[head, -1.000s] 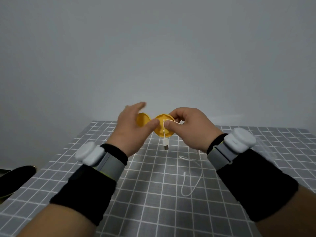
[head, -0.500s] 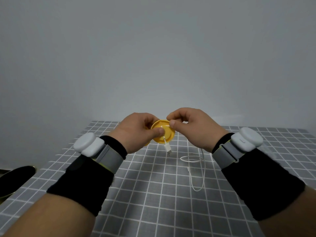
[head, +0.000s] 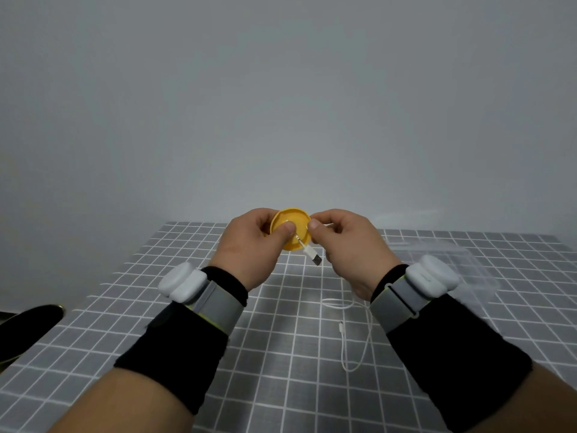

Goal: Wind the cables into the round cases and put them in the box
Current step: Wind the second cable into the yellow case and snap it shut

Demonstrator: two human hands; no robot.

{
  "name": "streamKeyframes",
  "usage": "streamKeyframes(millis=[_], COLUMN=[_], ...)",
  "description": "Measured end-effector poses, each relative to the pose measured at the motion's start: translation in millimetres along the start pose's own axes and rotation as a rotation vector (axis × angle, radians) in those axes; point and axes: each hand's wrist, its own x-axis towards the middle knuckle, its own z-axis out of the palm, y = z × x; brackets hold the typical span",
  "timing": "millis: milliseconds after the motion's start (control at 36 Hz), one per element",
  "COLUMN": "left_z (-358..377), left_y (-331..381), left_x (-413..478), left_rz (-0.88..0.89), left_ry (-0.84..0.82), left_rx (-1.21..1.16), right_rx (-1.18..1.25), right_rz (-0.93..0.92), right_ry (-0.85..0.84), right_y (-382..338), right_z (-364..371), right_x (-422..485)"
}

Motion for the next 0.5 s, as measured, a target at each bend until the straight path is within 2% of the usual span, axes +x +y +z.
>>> streamKeyframes(millis=[167, 306, 389, 500], left_z=[13.0, 26.3, 28.0, 13.4], left_y=[-4.5, -8.0, -12.7, -16.4], left_x=[-4.2, -12.8, -16.9, -9.1], left_rz=[-0.080, -0.165, -0.204, -0.166], left_ry=[0.090, 0.163, 0.094, -0.133], left_rx=[-0.106, -0.212, -0.278, -0.240], right_rx=[0.036, -0.113, -0.253, -0.465], right_rz=[0.025, -0.034, -0.068, -0.122], right_ry=[0.016, 0.031, 0.003, -0.088], right_y=[4.9, 6.6, 3.3, -6.6], right_z=[7.2, 7.1, 0.2, -14.1], right_x=[-0.2, 0.0, 0.5, 2.4])
